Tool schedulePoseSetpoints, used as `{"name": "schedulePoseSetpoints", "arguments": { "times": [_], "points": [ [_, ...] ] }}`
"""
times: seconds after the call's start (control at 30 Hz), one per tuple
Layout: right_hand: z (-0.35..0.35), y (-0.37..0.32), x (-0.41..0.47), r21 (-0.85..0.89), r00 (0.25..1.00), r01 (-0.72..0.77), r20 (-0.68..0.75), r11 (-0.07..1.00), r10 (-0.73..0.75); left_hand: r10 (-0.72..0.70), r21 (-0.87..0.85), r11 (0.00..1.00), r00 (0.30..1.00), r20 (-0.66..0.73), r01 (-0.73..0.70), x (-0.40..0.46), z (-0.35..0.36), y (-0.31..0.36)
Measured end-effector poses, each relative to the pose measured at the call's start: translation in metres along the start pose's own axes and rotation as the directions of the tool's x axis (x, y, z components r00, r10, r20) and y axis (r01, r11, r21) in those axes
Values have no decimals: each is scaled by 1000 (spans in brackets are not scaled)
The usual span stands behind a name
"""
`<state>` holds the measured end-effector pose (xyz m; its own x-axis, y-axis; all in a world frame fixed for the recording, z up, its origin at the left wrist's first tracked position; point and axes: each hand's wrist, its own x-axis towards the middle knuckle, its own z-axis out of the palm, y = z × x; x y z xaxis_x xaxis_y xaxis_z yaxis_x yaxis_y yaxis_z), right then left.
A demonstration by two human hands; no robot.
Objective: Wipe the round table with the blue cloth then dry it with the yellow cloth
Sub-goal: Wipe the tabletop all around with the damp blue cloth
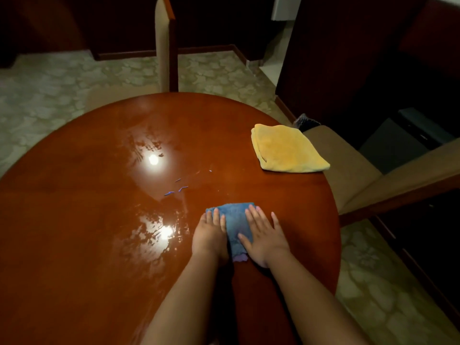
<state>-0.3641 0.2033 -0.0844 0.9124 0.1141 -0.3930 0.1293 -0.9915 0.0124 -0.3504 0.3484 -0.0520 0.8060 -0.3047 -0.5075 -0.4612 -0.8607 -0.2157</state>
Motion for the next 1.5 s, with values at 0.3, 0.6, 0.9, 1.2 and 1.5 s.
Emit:
{"name": "schedulePoseSetpoints", "arguments": {
  "times": [0.3,0.6,0.9,1.2,1.5],
  "points": [
    [-26,33,74,4,998,56,37,998,-56,-65,-28,998,998,-7,65,58,-24,-13],
    [-43,21,65,-161,989,84,-105,983,-102,5,23,1000,1000,-19,-4,54,-36,-25],
    [-34,-14,48,254,998,14,-62,967,2,110,-23,994,994,-2,-110,10,-30,-36],
    [-18,-17,60,316,989,-79,-96,945,115,166,-136,977,986,12,-163,25,-25,-51],
    [-38,6,114,253,997,-27,-66,967,46,82,-161,983,996,-39,-87,63,-35,-54]
  ]
}}
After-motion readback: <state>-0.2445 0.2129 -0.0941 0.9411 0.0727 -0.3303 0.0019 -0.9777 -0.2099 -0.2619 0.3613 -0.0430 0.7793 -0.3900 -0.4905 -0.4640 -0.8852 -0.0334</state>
